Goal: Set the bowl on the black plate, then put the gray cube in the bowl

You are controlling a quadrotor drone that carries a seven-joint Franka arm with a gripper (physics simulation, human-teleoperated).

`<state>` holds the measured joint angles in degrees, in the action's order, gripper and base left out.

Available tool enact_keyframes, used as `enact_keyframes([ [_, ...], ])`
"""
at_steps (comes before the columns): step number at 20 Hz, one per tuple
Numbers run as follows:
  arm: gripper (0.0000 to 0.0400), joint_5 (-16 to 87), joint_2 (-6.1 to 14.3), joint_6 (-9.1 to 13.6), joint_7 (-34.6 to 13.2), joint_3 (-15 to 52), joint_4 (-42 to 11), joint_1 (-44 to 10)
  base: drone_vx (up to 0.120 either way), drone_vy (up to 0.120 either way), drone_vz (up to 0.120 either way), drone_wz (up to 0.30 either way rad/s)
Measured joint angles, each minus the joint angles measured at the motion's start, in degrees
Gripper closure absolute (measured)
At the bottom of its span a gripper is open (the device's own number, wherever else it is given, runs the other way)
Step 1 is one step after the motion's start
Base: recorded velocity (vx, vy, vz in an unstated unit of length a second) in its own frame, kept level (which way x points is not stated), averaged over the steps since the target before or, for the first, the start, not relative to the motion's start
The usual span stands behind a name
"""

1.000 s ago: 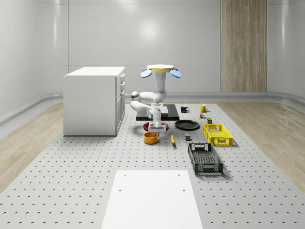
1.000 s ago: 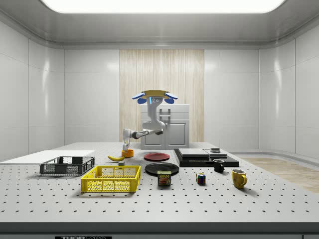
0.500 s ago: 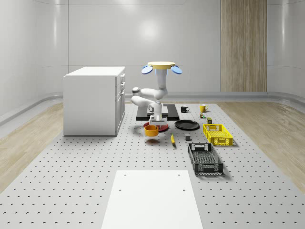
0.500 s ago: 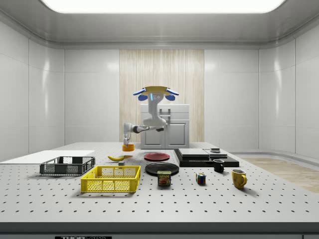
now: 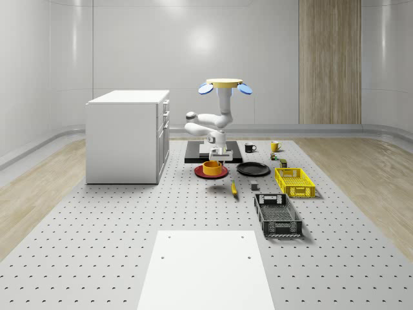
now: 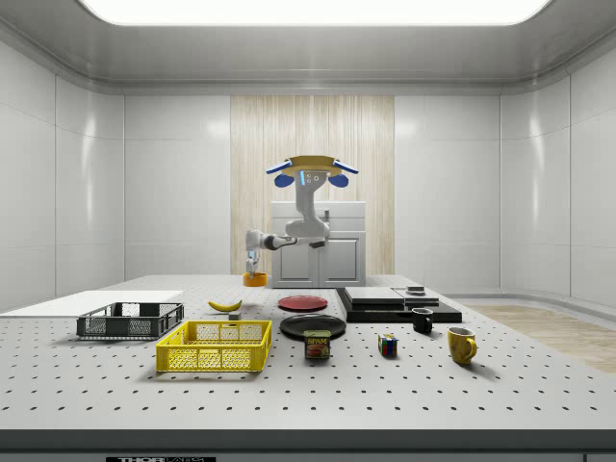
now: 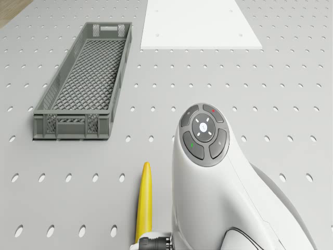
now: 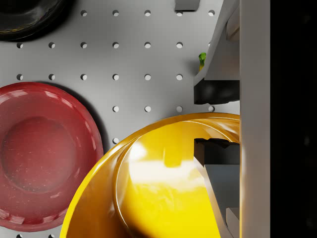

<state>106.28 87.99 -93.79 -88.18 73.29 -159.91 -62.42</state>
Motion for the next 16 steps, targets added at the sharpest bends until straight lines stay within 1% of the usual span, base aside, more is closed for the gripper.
enact_keyframes([
  [16, 0.03, -0.34, 0.57, -0.49, -0.13, 0.15, 0.0, -0.16, -0.12, 0.12, 0.0, 0.0],
])
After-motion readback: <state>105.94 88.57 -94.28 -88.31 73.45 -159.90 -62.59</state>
